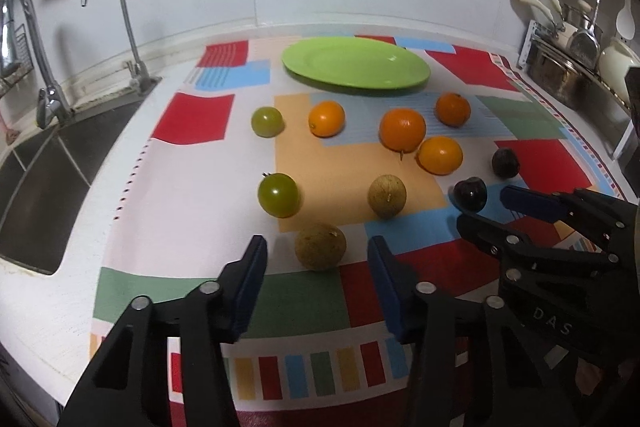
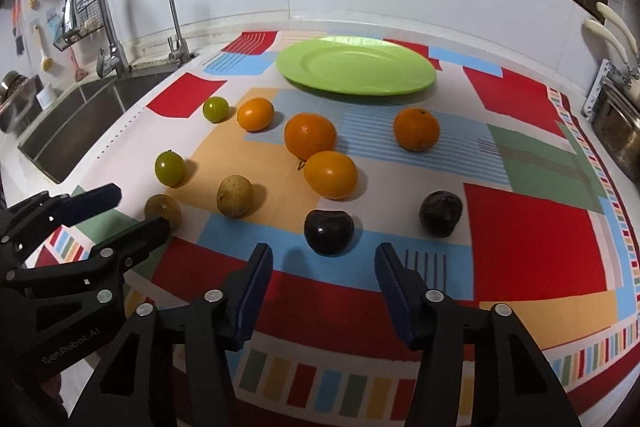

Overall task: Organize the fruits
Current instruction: 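Grasp the tan round fruit with the left tool while the right tool grasps a dark plum, then carry both held fruits up and over the green plate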

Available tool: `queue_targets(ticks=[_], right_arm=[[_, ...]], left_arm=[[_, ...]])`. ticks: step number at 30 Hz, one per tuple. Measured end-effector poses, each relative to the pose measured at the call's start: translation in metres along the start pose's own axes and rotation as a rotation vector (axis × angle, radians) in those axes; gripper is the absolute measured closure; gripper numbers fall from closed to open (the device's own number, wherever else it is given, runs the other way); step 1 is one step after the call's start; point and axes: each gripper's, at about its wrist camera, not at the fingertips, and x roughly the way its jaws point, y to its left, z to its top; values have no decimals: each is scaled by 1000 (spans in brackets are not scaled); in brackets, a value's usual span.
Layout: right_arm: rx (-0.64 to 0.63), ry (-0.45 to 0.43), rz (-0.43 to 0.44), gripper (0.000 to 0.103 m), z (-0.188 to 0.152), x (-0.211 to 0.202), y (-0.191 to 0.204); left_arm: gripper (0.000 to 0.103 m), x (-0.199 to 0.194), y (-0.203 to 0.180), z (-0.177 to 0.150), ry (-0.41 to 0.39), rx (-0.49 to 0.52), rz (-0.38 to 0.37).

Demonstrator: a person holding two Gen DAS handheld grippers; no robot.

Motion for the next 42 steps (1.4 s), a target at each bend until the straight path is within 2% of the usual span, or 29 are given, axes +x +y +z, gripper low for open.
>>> queue_targets(ticks=[4, 7, 13, 17, 27, 42], right_arm=[[13, 12, 0, 57, 1, 8, -2], [22, 18, -4, 60, 3, 13, -3], [32, 23, -10, 67, 6, 20, -5], [32, 22, -18, 73, 8, 21, -5], [31, -8, -18, 73, 13, 6, 0], [86, -83, -36, 73, 47, -27, 13]], left_arm=[[65, 7, 0, -1, 22, 10, -24], [65, 11, 0, -1, 31, 12, -32], [73, 17, 4, 3, 41, 3, -44], [73, 18, 6, 5, 42, 3, -57], [73, 8, 5, 18, 12, 38, -83], [73, -19, 20, 72, -94, 128, -176]])
